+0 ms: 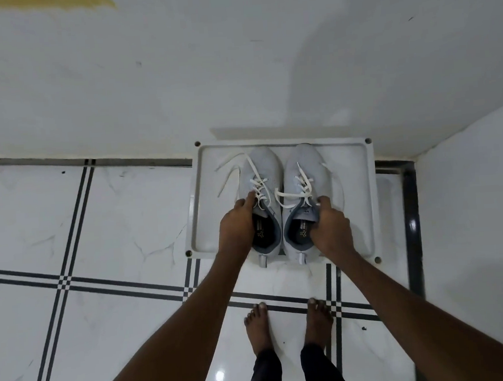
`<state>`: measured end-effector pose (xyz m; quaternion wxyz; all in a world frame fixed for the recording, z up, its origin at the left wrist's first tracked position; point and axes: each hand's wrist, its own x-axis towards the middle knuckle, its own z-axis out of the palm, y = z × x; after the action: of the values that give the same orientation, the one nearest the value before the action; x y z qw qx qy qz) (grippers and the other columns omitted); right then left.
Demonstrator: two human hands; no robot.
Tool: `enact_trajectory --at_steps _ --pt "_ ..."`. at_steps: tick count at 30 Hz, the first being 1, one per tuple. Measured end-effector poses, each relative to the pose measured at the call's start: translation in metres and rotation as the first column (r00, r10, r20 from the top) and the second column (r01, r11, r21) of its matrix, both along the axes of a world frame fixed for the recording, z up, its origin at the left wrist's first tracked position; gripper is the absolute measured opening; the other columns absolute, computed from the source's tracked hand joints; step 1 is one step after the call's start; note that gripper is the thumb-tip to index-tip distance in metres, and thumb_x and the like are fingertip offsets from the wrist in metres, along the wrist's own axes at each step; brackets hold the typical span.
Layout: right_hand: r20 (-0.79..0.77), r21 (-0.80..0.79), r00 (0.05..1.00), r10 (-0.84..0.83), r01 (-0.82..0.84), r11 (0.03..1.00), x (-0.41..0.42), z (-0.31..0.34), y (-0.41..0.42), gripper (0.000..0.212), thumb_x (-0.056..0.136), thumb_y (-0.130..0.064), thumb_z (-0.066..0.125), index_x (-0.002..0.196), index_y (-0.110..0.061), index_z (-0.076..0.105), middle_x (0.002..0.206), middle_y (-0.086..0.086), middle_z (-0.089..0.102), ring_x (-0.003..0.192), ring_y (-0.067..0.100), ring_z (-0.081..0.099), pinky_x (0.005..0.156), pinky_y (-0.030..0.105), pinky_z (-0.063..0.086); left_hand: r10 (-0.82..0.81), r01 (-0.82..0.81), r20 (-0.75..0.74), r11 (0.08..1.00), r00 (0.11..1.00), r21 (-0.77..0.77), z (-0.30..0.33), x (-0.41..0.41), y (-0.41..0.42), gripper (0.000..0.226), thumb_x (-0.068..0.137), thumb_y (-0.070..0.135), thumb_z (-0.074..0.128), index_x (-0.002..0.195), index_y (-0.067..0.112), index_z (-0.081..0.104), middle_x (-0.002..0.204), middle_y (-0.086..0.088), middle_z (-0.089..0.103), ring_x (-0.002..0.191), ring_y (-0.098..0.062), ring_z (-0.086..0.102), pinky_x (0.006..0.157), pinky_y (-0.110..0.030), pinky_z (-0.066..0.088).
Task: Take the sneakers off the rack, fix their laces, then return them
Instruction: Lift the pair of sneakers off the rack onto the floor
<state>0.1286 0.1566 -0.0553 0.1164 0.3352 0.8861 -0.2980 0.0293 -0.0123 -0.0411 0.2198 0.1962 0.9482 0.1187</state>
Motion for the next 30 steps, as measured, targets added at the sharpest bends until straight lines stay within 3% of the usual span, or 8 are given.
enact_trajectory --at_steps 6,11,18,24,30 --pt "-0.042 0.030 0.999 0.020 -0.019 0.999 0.037 0.041 -0.017 0.054 0.079 0.001 0.059 0.130 -0.008 0.048 0.090 0.018 0.070 0.083 0.042 0.066 0.072 0.042 0.053 0.031 -0.027 -0.058 0.998 0.998 0.064 0.037 0.044 -0.027 0.057 0.089 0.003 0.045 0.144 0.020 0.041 0.116 -0.011 0.064 0.089 -0.035 0.065 0.072 -0.038 0.048" --pt "-0.129 0.033 0.991 -0.022 0.027 0.999 0.087 0.070 -0.048 0.055 0.079 0.003 0.057 0.132 -0.009 0.051 0.086 0.019 0.070 0.078 0.042 0.066 0.069 0.043 0.056 0.068 -0.051 -0.116 0.989 0.991 0.142 0.064 0.091 -0.063 0.054 0.091 0.003 0.043 0.142 0.019 0.044 0.122 -0.010 0.063 0.092 -0.036 0.066 0.073 -0.040 0.052" --pt "-0.223 0.064 0.972 -0.078 0.094 0.994 0.180 0.060 -0.120 0.056 0.077 0.004 0.055 0.131 -0.010 0.054 0.077 0.014 0.065 0.075 0.040 0.066 0.070 0.041 0.055 0.067 -0.033 -0.139 0.971 0.988 0.236 0.050 0.171 -0.132 0.054 0.088 0.001 0.046 0.139 0.020 0.051 0.126 -0.006 0.064 0.094 -0.033 0.067 0.077 -0.040 0.052" --pt "-0.182 0.077 0.974 -0.135 0.151 0.985 0.249 -0.001 -0.183 0.051 0.076 -0.001 0.054 0.124 -0.018 0.059 0.080 0.017 0.069 0.075 0.042 0.064 0.066 0.036 0.050 0.082 -0.044 -0.114 0.952 0.990 0.303 -0.018 0.234 -0.195 0.047 0.088 0.002 0.044 0.130 0.017 0.057 0.120 -0.006 0.067 0.094 -0.032 0.066 0.082 -0.044 0.054" --pt "-0.165 0.067 0.974 -0.155 0.168 0.984 0.281 -0.121 -0.210 0.047 0.076 0.001 0.056 0.120 -0.013 0.063 0.080 0.019 0.069 0.075 0.041 0.064 0.062 0.029 0.041 0.112 -0.080 -0.091 0.950 0.990 0.303 -0.141 0.269 -0.221 0.047 0.087 0.001 0.043 0.129 0.017 0.059 0.117 -0.005 0.069 0.094 -0.030 0.067 0.079 -0.042 0.055"
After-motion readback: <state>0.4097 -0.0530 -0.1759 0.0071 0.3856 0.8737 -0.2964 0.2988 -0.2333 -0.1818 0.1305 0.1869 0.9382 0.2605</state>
